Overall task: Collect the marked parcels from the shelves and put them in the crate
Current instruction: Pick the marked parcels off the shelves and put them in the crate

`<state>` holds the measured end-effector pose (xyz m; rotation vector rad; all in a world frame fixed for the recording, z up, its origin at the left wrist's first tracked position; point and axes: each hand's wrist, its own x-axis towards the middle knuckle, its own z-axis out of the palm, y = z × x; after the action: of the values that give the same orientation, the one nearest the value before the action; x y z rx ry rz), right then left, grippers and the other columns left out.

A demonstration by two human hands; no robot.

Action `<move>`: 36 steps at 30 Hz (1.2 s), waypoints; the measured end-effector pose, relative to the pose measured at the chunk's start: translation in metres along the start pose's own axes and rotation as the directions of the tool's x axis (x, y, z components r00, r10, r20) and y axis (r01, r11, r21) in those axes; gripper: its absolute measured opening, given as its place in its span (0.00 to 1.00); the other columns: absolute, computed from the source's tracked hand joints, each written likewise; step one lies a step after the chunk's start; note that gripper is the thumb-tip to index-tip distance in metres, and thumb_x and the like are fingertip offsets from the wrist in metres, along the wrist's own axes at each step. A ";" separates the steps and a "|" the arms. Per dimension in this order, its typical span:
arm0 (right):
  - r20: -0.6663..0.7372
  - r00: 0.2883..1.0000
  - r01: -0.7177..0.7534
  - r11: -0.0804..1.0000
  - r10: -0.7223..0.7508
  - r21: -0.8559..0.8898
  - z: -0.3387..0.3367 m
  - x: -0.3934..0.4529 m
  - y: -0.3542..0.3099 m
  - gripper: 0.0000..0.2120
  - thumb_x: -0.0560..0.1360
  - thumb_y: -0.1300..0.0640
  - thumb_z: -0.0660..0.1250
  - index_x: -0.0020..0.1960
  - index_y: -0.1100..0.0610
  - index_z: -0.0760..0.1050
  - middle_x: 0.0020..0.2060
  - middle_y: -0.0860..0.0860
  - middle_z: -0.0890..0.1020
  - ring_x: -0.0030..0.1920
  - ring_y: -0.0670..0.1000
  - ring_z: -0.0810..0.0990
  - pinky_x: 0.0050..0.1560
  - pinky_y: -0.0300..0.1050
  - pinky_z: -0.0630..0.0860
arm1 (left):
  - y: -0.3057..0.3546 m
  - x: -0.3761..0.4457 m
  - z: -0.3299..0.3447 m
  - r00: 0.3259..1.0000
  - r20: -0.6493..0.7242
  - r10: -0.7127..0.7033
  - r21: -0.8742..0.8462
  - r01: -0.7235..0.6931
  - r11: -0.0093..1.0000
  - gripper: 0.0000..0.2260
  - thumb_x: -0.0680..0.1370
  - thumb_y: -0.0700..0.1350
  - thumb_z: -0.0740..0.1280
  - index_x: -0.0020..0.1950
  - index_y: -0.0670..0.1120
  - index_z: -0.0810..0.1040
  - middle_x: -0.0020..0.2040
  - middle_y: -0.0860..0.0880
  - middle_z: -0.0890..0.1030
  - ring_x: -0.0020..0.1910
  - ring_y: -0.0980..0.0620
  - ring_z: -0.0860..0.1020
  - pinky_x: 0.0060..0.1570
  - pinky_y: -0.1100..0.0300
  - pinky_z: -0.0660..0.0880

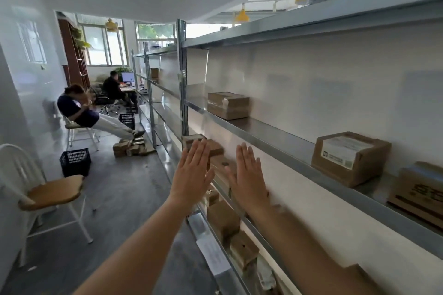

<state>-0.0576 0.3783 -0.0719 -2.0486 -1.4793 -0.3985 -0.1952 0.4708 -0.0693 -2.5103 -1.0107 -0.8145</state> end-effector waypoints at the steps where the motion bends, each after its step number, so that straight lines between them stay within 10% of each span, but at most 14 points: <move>1: 0.003 1.000 0.009 1.000 -0.009 0.003 0.010 0.013 0.002 0.33 0.82 0.40 0.47 0.79 0.54 0.40 0.78 0.50 0.40 0.78 0.49 0.38 0.75 0.47 0.37 | -0.007 0.010 0.008 1.000 -0.007 -0.006 -0.005 0.006 1.000 0.30 0.80 0.57 0.42 0.78 0.42 0.51 0.78 0.45 0.51 0.78 0.47 0.47 0.75 0.50 0.44; 26: 0.061 0.997 0.035 0.997 -0.039 0.067 0.269 0.354 -0.021 0.31 0.83 0.43 0.49 0.79 0.54 0.43 0.79 0.49 0.45 0.77 0.46 0.39 0.76 0.45 0.38 | -0.281 0.265 0.217 0.994 0.085 0.064 0.025 -0.067 0.997 0.37 0.75 0.65 0.28 0.78 0.45 0.42 0.78 0.49 0.42 0.77 0.49 0.39 0.75 0.52 0.38; 36: 0.211 0.977 -0.033 0.999 0.023 0.042 0.368 0.477 -0.030 0.29 0.83 0.45 0.48 0.79 0.53 0.42 0.79 0.49 0.43 0.78 0.48 0.39 0.72 0.43 0.35 | -0.378 0.369 0.322 0.979 0.145 0.140 -0.026 -0.137 0.990 0.30 0.80 0.60 0.42 0.78 0.46 0.42 0.78 0.49 0.42 0.77 0.50 0.39 0.75 0.53 0.39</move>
<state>0.0442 0.9727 -0.0936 -2.1255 -1.5642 -0.1381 -0.1213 1.0853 -0.0697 -2.6518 -0.8641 -0.6068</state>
